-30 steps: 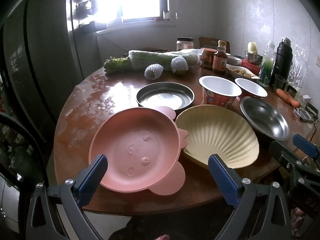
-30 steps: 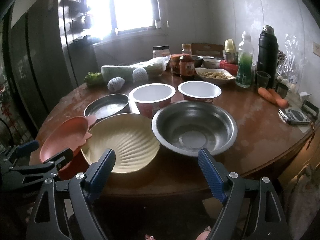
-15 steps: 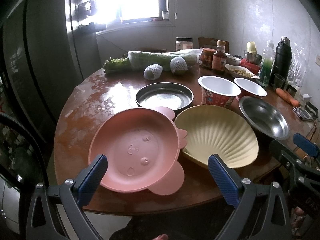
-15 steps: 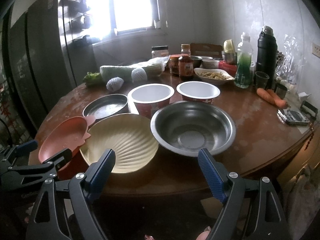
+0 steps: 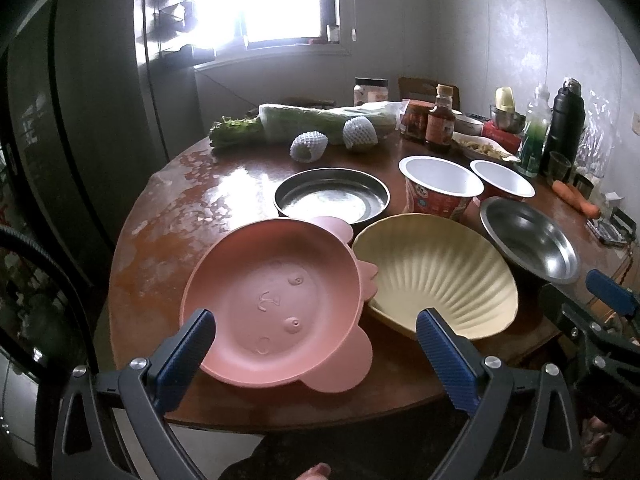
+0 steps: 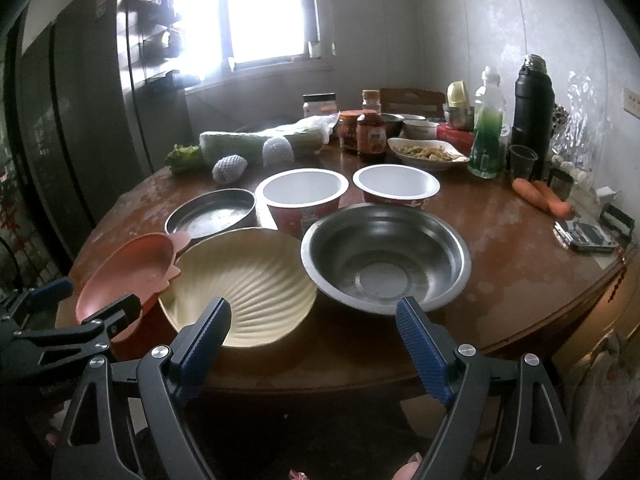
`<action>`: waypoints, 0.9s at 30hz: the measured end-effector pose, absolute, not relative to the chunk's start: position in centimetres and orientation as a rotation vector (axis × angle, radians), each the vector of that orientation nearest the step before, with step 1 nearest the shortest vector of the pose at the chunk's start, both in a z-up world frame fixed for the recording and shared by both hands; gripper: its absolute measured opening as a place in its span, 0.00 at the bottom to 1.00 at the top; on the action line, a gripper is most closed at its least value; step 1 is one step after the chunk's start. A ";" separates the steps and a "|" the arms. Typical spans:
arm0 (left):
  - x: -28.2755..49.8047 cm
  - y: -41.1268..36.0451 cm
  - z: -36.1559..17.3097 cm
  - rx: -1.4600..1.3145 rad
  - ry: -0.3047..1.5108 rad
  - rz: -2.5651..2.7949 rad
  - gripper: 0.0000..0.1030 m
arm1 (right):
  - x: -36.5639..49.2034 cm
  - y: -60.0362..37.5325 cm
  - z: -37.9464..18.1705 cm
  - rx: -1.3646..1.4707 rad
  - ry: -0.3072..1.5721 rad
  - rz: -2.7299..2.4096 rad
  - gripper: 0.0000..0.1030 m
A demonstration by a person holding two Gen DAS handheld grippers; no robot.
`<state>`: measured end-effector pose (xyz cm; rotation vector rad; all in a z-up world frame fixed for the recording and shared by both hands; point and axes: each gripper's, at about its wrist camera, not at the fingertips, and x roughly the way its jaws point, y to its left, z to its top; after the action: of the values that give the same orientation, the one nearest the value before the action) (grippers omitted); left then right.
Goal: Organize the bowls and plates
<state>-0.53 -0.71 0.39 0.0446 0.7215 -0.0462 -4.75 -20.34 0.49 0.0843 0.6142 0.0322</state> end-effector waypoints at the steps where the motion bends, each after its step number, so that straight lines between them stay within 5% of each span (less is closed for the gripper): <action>1: -0.5 -0.7 0.4 0.044 0.721 -0.048 0.98 | -4.7 -20.4 0.4 0.085 0.616 0.032 0.83; 27: 1.4 8.1 -0.7 -0.092 0.769 0.070 0.98 | -0.2 -15.9 1.8 0.058 0.628 0.201 0.83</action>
<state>1.43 8.05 -0.66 -0.0918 0.7687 0.0702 -0.23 -15.91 1.83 0.0582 0.6276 0.2012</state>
